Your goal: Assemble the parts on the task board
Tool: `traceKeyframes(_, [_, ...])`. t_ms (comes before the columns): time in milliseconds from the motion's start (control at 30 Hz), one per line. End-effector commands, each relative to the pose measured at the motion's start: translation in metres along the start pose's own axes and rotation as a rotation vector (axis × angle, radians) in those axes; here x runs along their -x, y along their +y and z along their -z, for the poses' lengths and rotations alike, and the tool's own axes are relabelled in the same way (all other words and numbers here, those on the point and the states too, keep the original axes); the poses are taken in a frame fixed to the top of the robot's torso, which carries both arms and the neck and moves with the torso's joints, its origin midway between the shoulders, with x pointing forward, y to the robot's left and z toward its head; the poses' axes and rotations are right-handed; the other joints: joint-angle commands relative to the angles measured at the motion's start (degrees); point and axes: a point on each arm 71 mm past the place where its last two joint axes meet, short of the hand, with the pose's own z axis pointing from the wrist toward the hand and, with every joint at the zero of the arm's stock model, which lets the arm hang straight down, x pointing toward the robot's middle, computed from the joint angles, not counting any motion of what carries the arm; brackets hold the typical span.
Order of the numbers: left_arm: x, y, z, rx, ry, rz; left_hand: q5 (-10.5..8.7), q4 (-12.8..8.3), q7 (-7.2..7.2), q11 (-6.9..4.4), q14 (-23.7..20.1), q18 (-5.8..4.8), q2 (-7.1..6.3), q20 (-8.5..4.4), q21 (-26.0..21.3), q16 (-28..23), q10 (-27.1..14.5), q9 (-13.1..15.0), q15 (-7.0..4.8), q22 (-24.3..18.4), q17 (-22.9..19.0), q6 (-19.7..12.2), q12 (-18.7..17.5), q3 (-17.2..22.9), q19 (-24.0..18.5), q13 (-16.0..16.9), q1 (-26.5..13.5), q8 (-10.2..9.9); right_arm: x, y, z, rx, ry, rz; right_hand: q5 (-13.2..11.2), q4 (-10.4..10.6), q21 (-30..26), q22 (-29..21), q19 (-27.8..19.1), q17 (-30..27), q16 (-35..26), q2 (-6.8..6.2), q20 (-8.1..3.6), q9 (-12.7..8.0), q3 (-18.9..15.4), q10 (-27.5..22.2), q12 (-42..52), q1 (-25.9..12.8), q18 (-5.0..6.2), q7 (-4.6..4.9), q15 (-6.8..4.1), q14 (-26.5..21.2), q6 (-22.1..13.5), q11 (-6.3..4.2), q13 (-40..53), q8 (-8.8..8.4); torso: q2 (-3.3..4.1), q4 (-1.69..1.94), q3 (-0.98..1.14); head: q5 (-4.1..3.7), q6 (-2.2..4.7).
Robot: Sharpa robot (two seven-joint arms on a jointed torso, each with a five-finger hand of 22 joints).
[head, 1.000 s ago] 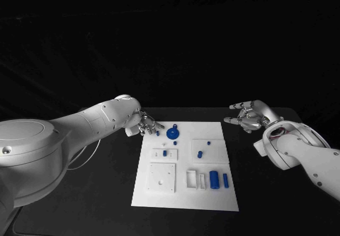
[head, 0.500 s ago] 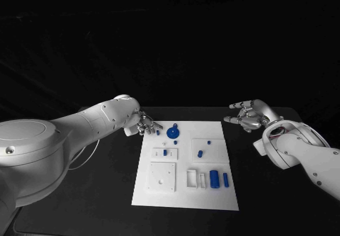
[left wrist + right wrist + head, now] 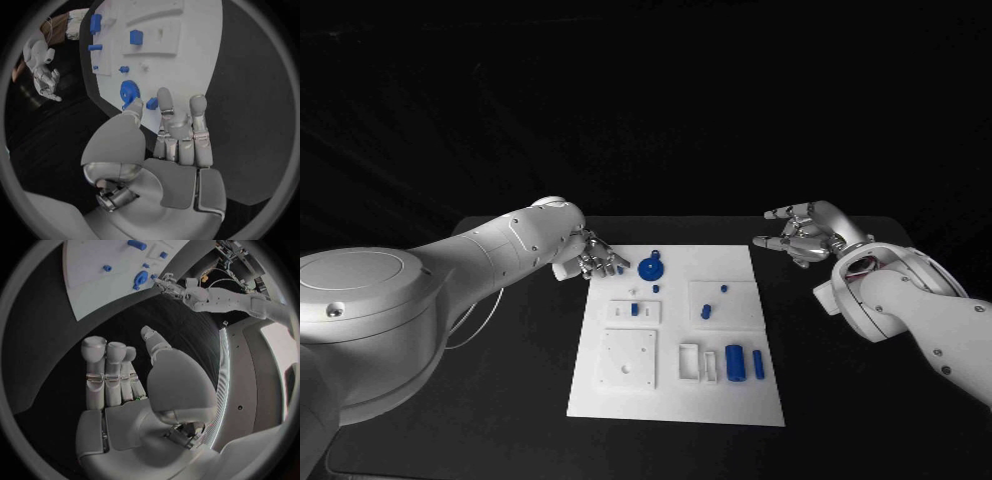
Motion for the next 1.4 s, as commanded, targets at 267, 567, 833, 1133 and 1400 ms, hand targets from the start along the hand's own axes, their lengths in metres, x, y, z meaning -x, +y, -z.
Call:
traceKeyframes(267, [-0.0046,-0.0044,-0.0015,-0.027,0.011,0.006,-0.21,-3.1,0.21,0.49,-0.5,-0.77,4.01,0.05,-1.0,0.2,1.6,-1.8,-0.08,0.9,-0.4,-0.9,-0.4,-2.2,0.7,0.1,0.2,0.5,-0.0023,0.0019,-0.0007,0.011,0.009,0.0,-0.1,0.1,-0.2,4.6,0.2,0.0,-0.1,0.31,0.23,0.0,0.1,-0.4,-0.2,0.1,0.97,0.32,-0.08,-0.3,-0.2,0.06,0.0,-0.15,-0.03,0.0,0.02,0.07,0.07])
traceKeyframes(567, [-0.0034,-0.0058,-0.0016,-0.045,-0.009,0.043,-0.11,-5.3,0.33,0.5,-0.7,-0.8,6.23,0.08,-1.5,0.3,1.3,-2.5,-0.02,1.4,-0.4,-1.4,-0.2,-4.2,0.7,0.1,1.3,0.6,-0.0029,0.0016,-0.0012,0.008,0.011,0.0,-0.1,0.1,0.1,4.7,0.3,0.1,0.1,0.3,0.21,0.0,0.1,-0.3,0.0,0.1,0.94,0.32,-0.09,-0.2,-0.2,0.05,0.1,-0.15,0.01,0.07,0.03,0.04,0.29])
traceKeyframes(833, [-0.002,-0.0056,-0.0016,-0.047,-0.023,0.054,-0.11,-5.4,0.33,0.5,-0.7,-0.81,6.44,0.08,-1.6,0.3,1.2,-2.5,-0.02,1.6,-0.5,-1.4,-0.3,-4.3,0.8,0.1,1.5,0.6,-0.0037,0.0015,-0.0018,0.007,0.013,-0.001,-0.1,0.1,0.1,4.7,0.3,0.1,0.1,0.3,0.21,0.0,0.1,-0.3,0.0,0.1,0.94,0.32,-0.09,-0.2,-0.2,0.05,0.1,-0.15,0.0,0.07,-0.01,0.16,0.26])
traceKeyframes(1133, [-0.0013,-0.0054,-0.0018,-0.041,-0.03,0.058,0.05,-6.7,0.19,0.4,-0.7,-0.84,7.85,0.03,-1.9,0.4,1.2,-2.5,-0.07,1.9,-0.4,-1.4,-0.2,-4.4,0.9,0.1,2.7,0.9,-0.0044,0.0022,-0.0021,0.011,0.014,0.003,0.1,0.0,0.3,4.7,0.4,0.2,0.2,0.51,0.19,0.1,0.1,-0.1,0.1,0.1,0.94,0.3,-0.11,-0.1,0.1,0.02,0.2,-0.13,0.03,-0.03,-0.01,-0.18,0.47])
traceKeyframes(1400, [-0.0025,-0.0055,-0.0019,-0.035,-0.017,0.052,2.89,-9.0,-0.29,0.18,-0.8,-0.92,9.49,-0.04,-2.1,0.3,1.1,-2.2,-0.19,2.1,-0.5,-0.9,-0.3,-3.4,0.9,0.1,6.0,1.4,-0.0039,0.0025,-0.0021,0.015,0.006,0.005,0.5,-0.3,0.2,4.7,0.3,0.2,0.1,0.42,0.18,0.0,0.2,-0.2,0.0,0.2,0.94,0.31,-0.13,-0.1,0.0,0.02,0.2,-0.16,0.03,0.09,-0.02,-0.15,0.34])
